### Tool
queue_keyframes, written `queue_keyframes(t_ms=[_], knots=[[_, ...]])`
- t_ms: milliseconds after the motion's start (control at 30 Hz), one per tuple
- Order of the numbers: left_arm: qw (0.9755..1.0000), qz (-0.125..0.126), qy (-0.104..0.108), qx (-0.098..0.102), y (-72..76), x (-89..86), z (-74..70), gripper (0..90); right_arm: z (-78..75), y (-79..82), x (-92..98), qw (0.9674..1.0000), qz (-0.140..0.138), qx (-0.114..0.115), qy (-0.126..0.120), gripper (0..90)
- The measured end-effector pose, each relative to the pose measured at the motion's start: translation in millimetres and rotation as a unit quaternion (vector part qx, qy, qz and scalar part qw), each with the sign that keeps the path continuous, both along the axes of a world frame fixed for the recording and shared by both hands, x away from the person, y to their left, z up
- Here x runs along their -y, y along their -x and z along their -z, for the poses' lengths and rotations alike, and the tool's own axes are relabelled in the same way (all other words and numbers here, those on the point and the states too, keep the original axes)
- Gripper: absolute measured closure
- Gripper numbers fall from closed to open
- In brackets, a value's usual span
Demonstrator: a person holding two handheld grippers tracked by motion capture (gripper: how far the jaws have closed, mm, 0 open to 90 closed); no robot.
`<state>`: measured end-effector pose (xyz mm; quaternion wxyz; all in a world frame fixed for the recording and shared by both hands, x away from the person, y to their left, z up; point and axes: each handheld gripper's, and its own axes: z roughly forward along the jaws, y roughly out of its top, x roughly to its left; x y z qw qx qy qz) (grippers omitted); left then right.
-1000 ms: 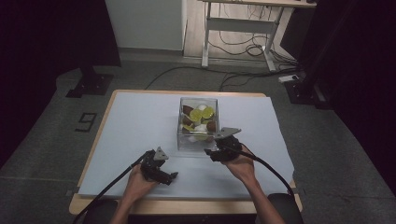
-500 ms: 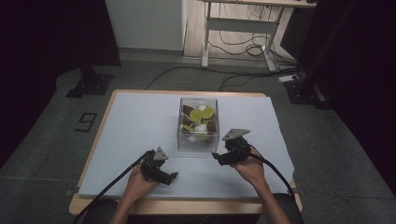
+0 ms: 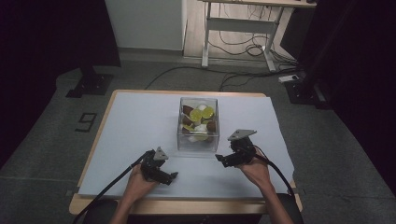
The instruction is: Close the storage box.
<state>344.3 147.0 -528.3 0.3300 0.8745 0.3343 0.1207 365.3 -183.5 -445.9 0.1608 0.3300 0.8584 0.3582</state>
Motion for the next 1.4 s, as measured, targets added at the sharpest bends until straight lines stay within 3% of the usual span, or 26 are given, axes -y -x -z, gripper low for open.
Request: queue_keyframes(t_ms=[267, 800, 1100, 1400], knots=[[1.0000, 0.000, 0.000, 0.000, 0.1, 0.1, 0.0, 0.0, 0.5, 5.0, 12.8, 0.9998, 0.015, 0.003, 0.011, 0.5], [1.0000, -0.001, 0.001, 0.000, 0.1, 0.1, 0.2, 0.0, 1.1, 14.4, 49.7, 0.9985, 0.053, 0.012, -0.008, 0.0], [1.0000, 0.000, 0.000, 0.000, 0.0, 0.0, 0.1, 0.0, 12.7, 15.8, 67.7, 0.9966, 0.081, 0.013, -0.008, 0.0], [1.0000, 0.000, 0.000, 0.001, 0.2, 0.0, 0.2, 0.0, 29.5, 13.7, 76.8, 0.9955, 0.095, -0.001, -0.007, 0.0]])
